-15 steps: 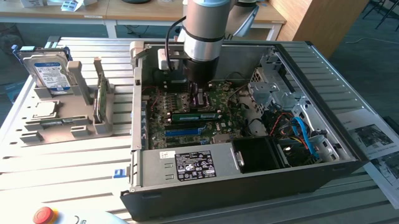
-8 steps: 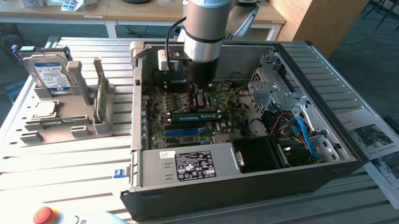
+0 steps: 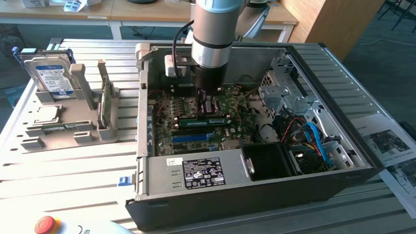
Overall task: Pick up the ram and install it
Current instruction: 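Press down the ram until it locks into place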
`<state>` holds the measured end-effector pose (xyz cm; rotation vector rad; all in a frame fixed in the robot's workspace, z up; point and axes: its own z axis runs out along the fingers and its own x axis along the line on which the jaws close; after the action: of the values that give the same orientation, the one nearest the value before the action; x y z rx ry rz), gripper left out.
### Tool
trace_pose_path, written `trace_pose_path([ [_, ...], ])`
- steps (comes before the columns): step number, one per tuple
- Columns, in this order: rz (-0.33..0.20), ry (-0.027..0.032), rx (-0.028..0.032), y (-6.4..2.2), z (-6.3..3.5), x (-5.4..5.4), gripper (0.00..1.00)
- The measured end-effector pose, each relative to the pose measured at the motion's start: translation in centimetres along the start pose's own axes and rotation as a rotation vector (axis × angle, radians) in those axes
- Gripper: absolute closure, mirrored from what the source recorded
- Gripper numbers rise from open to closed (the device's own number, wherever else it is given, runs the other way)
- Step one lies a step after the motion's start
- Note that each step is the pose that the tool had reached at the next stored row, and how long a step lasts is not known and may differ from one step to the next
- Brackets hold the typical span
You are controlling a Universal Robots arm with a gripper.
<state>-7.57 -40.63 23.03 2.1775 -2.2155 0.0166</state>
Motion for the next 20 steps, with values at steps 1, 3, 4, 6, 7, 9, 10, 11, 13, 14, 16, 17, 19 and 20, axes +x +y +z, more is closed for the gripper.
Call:
trace_pose_path([
  [1,0.000,0.0000,0.0000,0.00,0.00,0.00,0.90],
  [3,0.000,-0.0002,0.0001,0.00,0.01,0.00,0.90],
  [4,0.000,-0.0002,0.0001,0.00,0.01,0.00,0.90],
  [6,0.000,-0.0002,0.0001,0.00,0.02,0.00,0.90],
  [7,0.000,-0.0002,0.0001,0.00,0.04,0.00,0.90],
  [9,0.000,-0.0003,0.0001,0.00,0.09,0.00,0.90],
  [10,0.000,-0.0002,0.0001,0.00,0.12,0.01,0.90],
  [11,0.000,-0.0003,0.0001,0.00,0.15,0.01,0.90],
  [13,0.000,0.0000,0.0000,0.00,0.17,0.01,0.90],
  [14,0.000,0.0000,0.0000,0.00,0.17,0.01,0.90],
  [16,0.000,-0.0002,0.0001,0.00,0.18,0.01,0.90],
  [17,0.000,-0.0002,0.0001,0.00,0.19,0.01,0.90],
  [19,0.000,-0.0005,0.0003,0.00,0.26,0.00,0.90],
  [20,0.000,-0.0003,0.0001,0.00,0.27,0.01,0.90],
])
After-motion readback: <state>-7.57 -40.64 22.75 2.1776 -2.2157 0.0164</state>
